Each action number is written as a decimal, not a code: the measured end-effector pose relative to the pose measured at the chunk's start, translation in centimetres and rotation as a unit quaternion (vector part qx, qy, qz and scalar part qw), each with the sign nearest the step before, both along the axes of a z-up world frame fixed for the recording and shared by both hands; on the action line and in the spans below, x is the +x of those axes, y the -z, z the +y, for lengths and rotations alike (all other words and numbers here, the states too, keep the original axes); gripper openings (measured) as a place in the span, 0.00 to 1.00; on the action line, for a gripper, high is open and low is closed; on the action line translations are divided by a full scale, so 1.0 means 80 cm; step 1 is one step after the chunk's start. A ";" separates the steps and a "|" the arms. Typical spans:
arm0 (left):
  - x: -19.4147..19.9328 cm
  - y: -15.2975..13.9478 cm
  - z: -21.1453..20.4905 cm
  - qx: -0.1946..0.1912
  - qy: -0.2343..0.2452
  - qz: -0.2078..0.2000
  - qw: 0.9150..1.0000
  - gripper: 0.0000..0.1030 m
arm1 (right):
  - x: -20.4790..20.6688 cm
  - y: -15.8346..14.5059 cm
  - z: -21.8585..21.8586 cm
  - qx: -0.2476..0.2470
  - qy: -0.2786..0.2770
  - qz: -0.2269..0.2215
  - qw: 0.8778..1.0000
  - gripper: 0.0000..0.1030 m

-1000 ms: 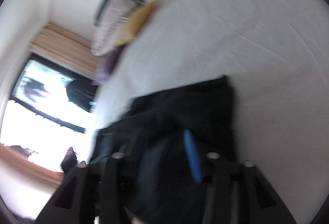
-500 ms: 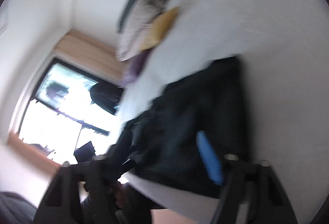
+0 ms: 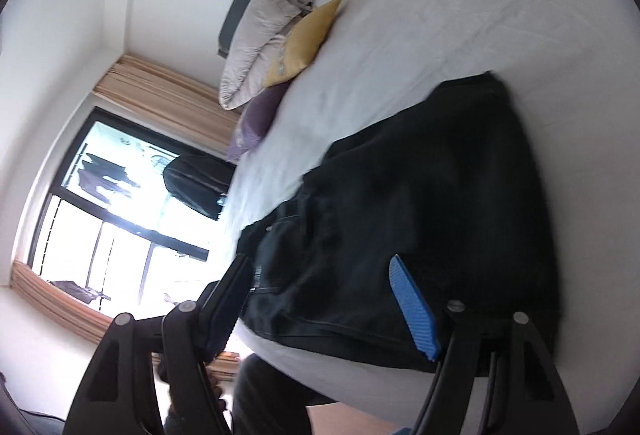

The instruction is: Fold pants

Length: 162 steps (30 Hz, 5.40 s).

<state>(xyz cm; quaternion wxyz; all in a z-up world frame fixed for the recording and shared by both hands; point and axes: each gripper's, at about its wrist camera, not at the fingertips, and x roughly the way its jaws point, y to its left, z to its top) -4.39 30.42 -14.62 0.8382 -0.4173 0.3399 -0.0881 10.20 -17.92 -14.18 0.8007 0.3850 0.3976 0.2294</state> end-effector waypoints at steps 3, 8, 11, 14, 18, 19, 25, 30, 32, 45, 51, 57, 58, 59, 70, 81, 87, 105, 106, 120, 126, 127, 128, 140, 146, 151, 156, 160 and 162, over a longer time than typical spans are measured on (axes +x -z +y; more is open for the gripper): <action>0.013 0.020 0.009 -0.021 0.001 0.016 1.000 0.97 | 0.001 -0.002 0.016 -0.005 -0.013 0.007 1.000 0.72; 0.028 0.034 0.017 -0.057 -0.012 0.001 0.998 0.97 | -0.008 -0.003 0.021 -0.006 -0.017 0.017 1.000 0.72; 0.038 0.030 0.014 -0.054 -0.010 -0.012 0.998 0.97 | -0.016 0.000 0.016 -0.004 -0.014 0.019 1.000 0.72; 0.056 0.032 0.005 -0.041 0.001 -0.015 0.999 0.97 | -0.022 0.000 0.011 -0.004 -0.012 0.020 1.000 0.72; 0.076 0.041 0.001 -0.041 -0.012 0.004 0.999 0.97 | -0.025 -0.001 0.012 -0.003 -0.015 0.021 1.000 0.72; 0.077 0.041 0.003 -0.050 -0.016 0.004 0.999 0.96 | -0.026 -0.002 0.014 -0.002 -0.016 0.019 1.000 0.72; 0.094 0.057 0.005 -0.063 -0.034 0.037 0.997 0.19 | -0.021 -0.008 0.030 -0.004 -0.030 0.014 0.999 0.72; 0.111 0.056 -0.002 -0.038 -0.031 0.049 0.998 0.13 | -0.017 -0.023 0.043 -0.010 -0.043 0.002 0.999 0.72; 0.115 0.055 -0.003 -0.038 -0.029 0.045 0.998 0.12 | -0.014 -0.030 0.046 -0.018 -0.045 -0.002 0.999 0.72; 0.111 -0.023 -0.064 0.091 0.014 -0.011 0.996 0.11 | 0.034 -0.019 0.062 -0.094 -0.054 0.044 0.993 0.83; 0.109 -0.086 -0.165 0.217 0.091 -0.064 0.970 0.11 | 0.056 -0.037 0.047 -0.066 -0.060 0.034 0.995 0.86; 0.092 -0.110 -0.324 0.339 0.205 -0.112 0.911 0.11 | 0.069 -0.067 0.020 -0.030 -0.083 0.017 0.996 0.96; 0.090 -0.107 -0.344 0.351 0.218 -0.115 0.903 0.11 | 0.068 -0.071 0.015 -0.027 -0.087 0.012 0.996 0.98; 0.087 -0.103 -0.369 0.363 0.235 -0.119 0.894 0.11 | 0.067 -0.072 0.010 -0.025 -0.091 0.010 0.995 1.00; 0.053 -0.075 -0.525 0.405 0.350 -0.144 0.832 0.11 | 0.064 -0.039 -0.026 -0.005 -0.095 0.053 0.994 1.00; 0.053 -0.073 -0.593 0.420 0.378 -0.158 0.810 0.11 | 0.061 -0.052 -0.072 -0.090 -0.089 0.028 0.992 0.27; 0.057 -0.062 -0.640 0.426 0.405 -0.166 0.791 0.11 | 0.048 -0.047 -0.116 -0.097 -0.066 0.026 0.993 0.26; 0.061 -0.036 -0.683 0.334 0.454 -0.123 0.817 0.64 | 0.041 0.021 -0.169 -0.049 -0.014 0.065 0.997 0.41; 0.056 -0.045 -0.673 0.324 0.449 -0.125 0.824 0.69 | 0.035 0.015 -0.177 -0.064 0.002 0.068 0.996 0.46; 0.176 -0.084 -0.493 0.286 0.326 -0.119 0.893 0.73 | -0.024 -0.051 -0.088 -0.001 -0.074 -0.013 0.997 0.55; 0.181 0.016 -0.497 0.258 0.358 -0.036 0.897 0.73 | -0.050 0.041 -0.094 -0.029 -0.056 0.052 0.997 0.29; 0.176 0.025 -0.495 0.260 0.356 -0.035 0.897 0.73 | -0.058 0.042 -0.102 -0.021 -0.050 0.046 0.997 0.29; 0.171 0.030 -0.493 0.261 0.351 -0.040 0.898 0.73 | -0.065 0.042 -0.112 -0.010 -0.045 0.045 0.998 0.28; 0.201 -0.030 -0.477 0.253 0.330 -0.076 0.906 0.73 | 0.003 -0.054 -0.105 -0.016 -0.052 -0.033 0.998 0.64; 0.274 0.001 -0.490 0.288 0.345 -0.018 0.893 0.73 | 0.068 -0.003 -0.084 -0.043 -0.050 0.020 0.998 0.63; 0.276 0.021 -0.486 0.310 0.335 -0.014 0.889 0.73 | 0.024 0.015 -0.131 -0.014 -0.011 0.003 1.000 0.58; 0.268 0.005 -0.472 0.312 0.308 -0.003 0.899 0.73 | -0.020 0.002 -0.168 -0.024 0.044 0.014 0.999 0.76; 0.256 -0.012 -0.468 0.336 0.295 -0.001 0.894 0.74 | -0.033 -0.008 -0.164 -0.051 0.040 0.021 0.998 0.82; 0.249 -0.021 -0.466 0.341 0.292 -0.001 0.894 0.74 | -0.029 -0.004 -0.165 -0.052 0.037 0.035 0.997 0.83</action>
